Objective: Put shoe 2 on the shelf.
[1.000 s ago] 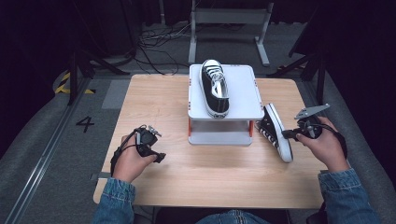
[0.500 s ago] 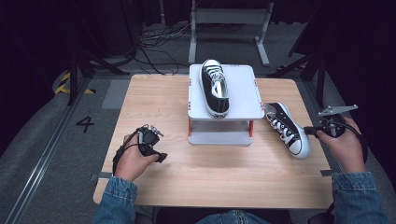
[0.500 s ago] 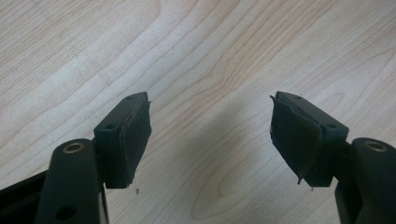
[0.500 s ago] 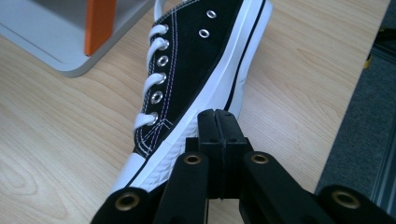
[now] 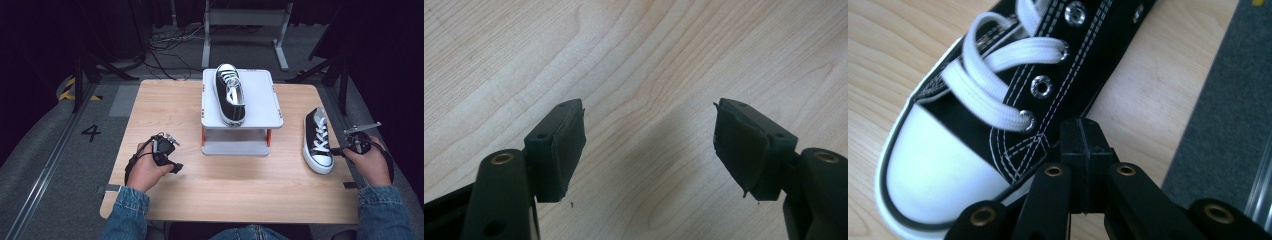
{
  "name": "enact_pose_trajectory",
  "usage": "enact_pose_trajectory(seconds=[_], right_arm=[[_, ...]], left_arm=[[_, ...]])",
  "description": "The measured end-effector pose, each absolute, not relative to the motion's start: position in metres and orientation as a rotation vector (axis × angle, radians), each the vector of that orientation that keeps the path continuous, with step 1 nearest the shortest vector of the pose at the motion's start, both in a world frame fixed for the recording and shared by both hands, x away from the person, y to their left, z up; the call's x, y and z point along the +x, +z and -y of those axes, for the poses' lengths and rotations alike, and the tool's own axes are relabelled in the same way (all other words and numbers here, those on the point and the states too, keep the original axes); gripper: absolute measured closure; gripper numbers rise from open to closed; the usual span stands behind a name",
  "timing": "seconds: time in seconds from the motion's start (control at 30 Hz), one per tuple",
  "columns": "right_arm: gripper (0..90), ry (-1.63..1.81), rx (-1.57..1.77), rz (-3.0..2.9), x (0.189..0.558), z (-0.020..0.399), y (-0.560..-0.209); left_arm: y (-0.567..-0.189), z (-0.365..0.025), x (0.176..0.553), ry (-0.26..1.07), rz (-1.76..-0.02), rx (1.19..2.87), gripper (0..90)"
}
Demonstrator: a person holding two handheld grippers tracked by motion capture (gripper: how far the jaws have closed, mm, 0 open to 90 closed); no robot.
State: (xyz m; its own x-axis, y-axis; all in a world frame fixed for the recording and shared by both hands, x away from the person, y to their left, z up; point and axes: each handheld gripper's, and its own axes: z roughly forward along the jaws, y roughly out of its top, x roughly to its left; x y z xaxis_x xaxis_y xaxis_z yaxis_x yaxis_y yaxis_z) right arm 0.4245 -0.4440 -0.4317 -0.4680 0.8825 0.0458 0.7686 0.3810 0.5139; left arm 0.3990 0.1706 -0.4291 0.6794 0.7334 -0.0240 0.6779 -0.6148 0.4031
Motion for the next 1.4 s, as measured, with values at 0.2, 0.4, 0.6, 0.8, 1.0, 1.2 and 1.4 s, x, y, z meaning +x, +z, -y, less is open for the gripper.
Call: enact_pose_trajectory(seconds=[0.2,0.4,0.6,0.8,1.0,1.2,1.4], right_arm=[[90.0,0.645,1.386,-2.467,0.424,0.423,-0.429],[90.0,0.732,1.265,-2.571,0.427,0.392,-0.431],[85.8,0.73,1.119,-2.631,0.437,0.351,-0.443],[79.7,0.796,1.113,-2.548,0.424,0.362,-0.407],[65.0,0.686,1.207,-2.352,0.405,0.407,-0.378],[51.3,0.579,1.217,-2.307,0.411,0.426,-0.391],[75.3,0.511,1.244,-2.395,0.417,0.412,-0.406]], left_arm=[[-0.429,-0.171,0.398,0.202,-1.102,2.511,29.6],[-0.431,-0.172,0.398,0.193,-1.104,2.515,29.6],[-0.433,-0.175,0.397,0.192,-1.124,2.514,29.6],[-0.432,-0.177,0.396,0.188,-1.135,2.506,29.6],[-0.432,-0.174,0.398,0.19,-1.115,2.511,29.6],[-0.435,-0.171,0.399,0.18,-1.113,2.524,29.4],[-0.434,-0.172,0.399,0.179,-1.116,2.518,29.3]])
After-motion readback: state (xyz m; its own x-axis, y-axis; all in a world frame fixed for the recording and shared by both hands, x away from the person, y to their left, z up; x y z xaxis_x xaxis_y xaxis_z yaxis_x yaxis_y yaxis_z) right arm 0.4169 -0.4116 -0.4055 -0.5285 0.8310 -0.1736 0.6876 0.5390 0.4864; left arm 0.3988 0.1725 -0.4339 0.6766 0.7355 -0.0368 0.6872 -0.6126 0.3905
